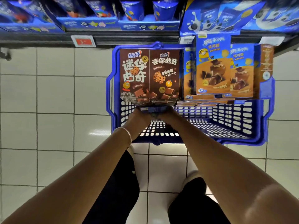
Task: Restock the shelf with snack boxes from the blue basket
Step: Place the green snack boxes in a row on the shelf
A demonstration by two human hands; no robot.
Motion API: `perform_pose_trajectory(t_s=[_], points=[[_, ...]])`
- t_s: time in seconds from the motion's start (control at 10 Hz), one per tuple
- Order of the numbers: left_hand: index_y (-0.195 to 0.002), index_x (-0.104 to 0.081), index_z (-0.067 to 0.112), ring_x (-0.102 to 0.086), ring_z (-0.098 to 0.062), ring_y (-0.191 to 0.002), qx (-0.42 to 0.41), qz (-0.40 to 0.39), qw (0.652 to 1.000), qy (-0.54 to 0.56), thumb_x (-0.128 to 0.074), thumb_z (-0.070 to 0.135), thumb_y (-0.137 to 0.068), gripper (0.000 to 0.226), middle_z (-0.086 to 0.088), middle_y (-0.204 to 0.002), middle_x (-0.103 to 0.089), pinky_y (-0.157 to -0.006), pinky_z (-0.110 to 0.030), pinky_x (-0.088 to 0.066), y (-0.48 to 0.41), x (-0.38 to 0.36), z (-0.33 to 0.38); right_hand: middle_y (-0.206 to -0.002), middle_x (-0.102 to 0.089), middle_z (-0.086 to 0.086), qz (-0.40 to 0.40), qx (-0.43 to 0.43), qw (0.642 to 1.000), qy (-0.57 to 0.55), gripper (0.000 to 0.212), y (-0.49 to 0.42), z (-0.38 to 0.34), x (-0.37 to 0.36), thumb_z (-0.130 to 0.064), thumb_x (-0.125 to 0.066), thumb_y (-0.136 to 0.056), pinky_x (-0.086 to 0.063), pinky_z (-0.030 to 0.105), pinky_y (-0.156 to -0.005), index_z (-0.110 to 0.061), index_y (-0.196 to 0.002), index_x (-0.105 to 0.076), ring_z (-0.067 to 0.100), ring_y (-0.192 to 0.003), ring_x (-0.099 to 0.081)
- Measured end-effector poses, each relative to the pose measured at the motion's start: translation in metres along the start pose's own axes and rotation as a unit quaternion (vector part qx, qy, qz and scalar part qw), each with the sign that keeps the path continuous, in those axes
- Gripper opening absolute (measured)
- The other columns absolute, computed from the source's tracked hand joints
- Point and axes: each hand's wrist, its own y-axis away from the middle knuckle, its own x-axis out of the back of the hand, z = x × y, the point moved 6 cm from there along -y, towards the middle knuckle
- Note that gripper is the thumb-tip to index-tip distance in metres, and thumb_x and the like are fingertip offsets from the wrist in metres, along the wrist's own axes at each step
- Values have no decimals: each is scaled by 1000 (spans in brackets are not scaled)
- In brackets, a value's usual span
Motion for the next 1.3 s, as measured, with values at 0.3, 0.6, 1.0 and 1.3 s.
perform_pose_trajectory(t_s=[0.3, 0.6, 1.0, 1.3], points=[[-107, -70, 18, -77, -27, -105, 40, -70, 987, 137, -62, 22, -105, 9, -3, -100, -83, -108, -52, -53, 31, 17, 2, -114, -67, 10, 78, 227, 869, 433, 59, -8, -6, -12, -27, -81, -80, -59, 41, -78, -15, -129, -51, 31, -103, -67], [-110, -69, 16, -74, -21, -102, 54, -51, 987, 142, -52, 20, -104, 19, -2, -107, -80, -88, -41, -56, -17, 3, 2, -114, -70, 11, 70, 253, 772, 578, 46, -17, -23, -21, -35, -67, -86, -55, 38, -81, -18, -128, -58, 33, -104, -69], [-110, -72, 4, -73, -31, -91, -186, 52, 976, 101, -64, 4, -98, 14, -15, -103, -78, -93, -47, -59, 56, 40, 28, -107, -67, -5, 2, 243, 913, 329, 61, 121, -59, 54, -59, -74, -59, -46, 31, -70, -32, -111, -56, 21, -94, -63], [-135, -65, 24, -65, -14, -119, -160, -112, 939, 284, -47, 65, -92, 61, 11, -125, -74, -103, -39, -47, 268, 103, 71, -104, -78, -1, -108, 281, 950, -84, 45, 400, -167, 106, -13, -83, -77, -56, 21, -75, -20, -119, -70, 11, -92, -74]])
